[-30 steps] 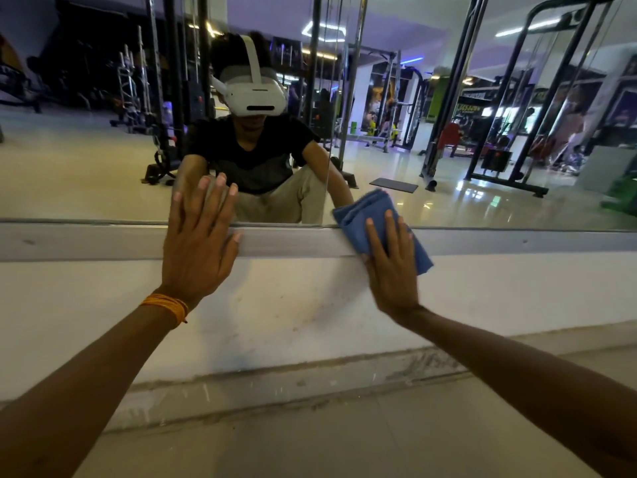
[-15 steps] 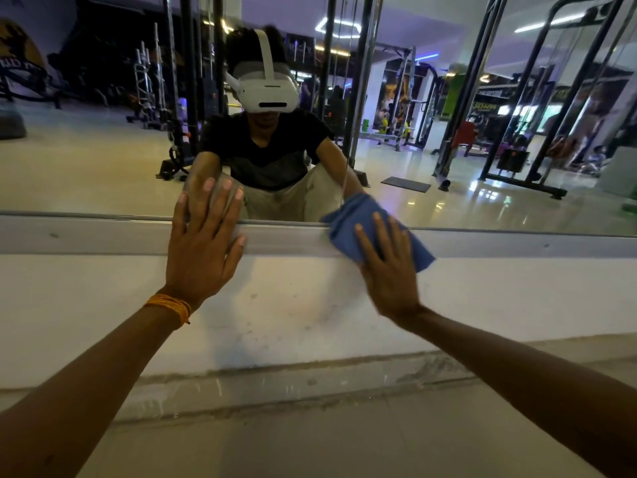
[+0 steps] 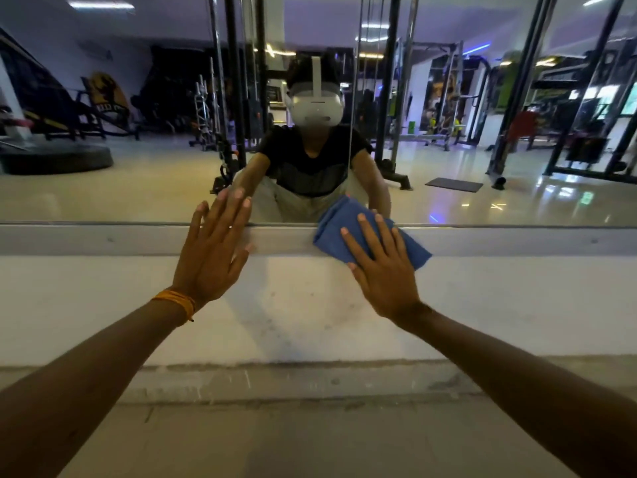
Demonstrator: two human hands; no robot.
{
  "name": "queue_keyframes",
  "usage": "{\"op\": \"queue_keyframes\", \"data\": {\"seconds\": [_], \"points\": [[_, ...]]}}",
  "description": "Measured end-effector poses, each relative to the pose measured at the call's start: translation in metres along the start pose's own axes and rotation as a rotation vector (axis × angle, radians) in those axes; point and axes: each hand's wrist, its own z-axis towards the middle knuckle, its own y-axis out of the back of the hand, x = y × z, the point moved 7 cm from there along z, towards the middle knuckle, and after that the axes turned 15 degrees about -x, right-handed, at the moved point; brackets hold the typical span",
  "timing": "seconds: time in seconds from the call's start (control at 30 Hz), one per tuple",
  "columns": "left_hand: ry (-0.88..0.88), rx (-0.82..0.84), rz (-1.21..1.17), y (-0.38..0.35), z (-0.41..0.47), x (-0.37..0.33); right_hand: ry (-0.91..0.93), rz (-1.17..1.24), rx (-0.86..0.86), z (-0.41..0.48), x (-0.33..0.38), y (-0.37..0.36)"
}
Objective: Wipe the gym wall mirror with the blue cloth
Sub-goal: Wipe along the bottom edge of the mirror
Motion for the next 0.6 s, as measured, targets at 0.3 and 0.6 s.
{"op": "queue_keyframes", "data": {"seconds": [0.3,0.6], "points": [[0.195,-0.041,0.005,0.019,-0.018,0.028,-0.109,0.067,-0.019,0.012,0.034,-0.012],[0.169,-0.129,0.015,0.001,-0.018,0.05,-0.037,0.013,-0.116,-0.003,0.013,-0.024]]}}
